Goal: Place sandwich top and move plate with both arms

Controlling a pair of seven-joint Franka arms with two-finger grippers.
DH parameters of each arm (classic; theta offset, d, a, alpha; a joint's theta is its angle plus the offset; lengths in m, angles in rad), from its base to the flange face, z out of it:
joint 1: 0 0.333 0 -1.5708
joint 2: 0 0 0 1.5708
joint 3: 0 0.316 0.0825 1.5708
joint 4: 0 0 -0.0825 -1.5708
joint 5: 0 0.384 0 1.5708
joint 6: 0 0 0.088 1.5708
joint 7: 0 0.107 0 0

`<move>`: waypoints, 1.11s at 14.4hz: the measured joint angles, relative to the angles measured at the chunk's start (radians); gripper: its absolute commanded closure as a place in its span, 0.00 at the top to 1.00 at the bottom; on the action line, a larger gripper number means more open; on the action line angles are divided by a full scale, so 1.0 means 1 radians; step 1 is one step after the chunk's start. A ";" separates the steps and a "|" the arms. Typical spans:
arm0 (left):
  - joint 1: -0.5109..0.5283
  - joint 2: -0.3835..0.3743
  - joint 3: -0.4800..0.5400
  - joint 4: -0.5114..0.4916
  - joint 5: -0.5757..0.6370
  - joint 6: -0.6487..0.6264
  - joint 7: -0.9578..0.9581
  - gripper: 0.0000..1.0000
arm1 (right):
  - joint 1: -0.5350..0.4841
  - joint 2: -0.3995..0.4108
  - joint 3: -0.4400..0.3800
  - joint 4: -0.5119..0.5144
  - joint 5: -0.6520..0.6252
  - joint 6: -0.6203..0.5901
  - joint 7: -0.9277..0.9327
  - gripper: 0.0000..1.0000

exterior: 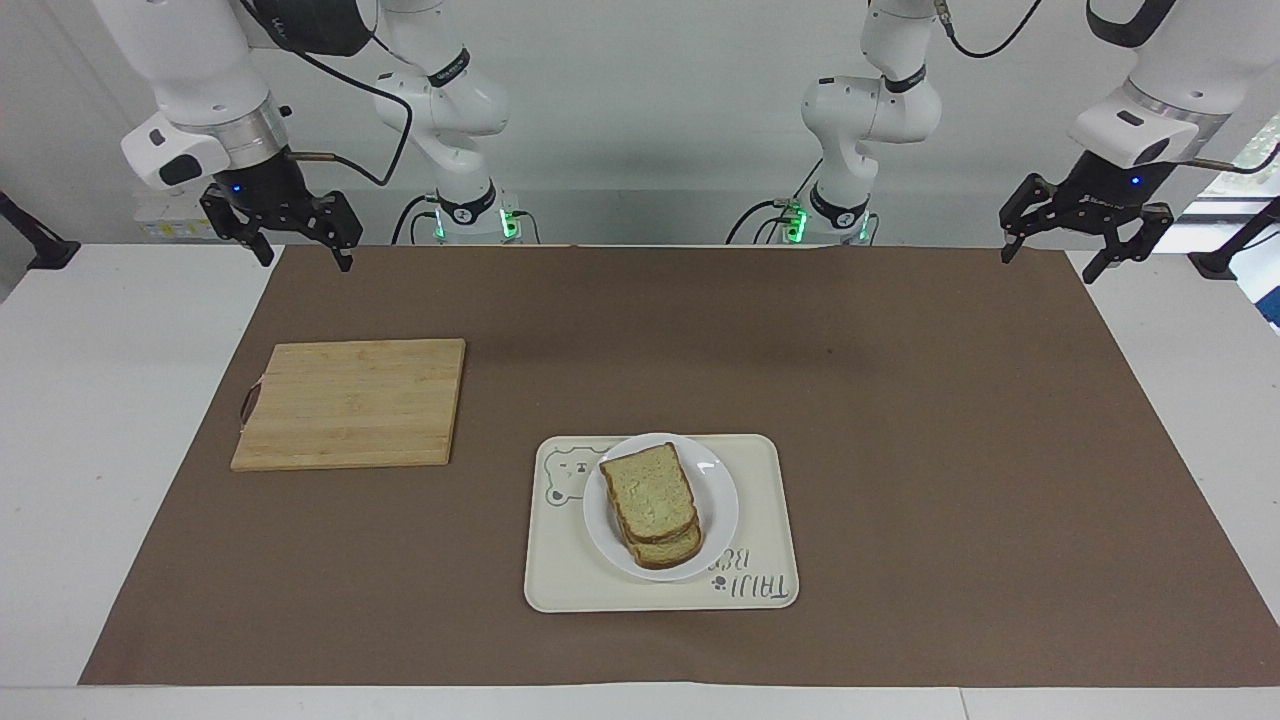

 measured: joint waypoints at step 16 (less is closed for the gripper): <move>0.262 -0.041 -0.284 0.074 0.010 -0.234 -0.061 1.00 | 0.000 0.000 0.000 0.000 0.000 0.000 0.000 1.00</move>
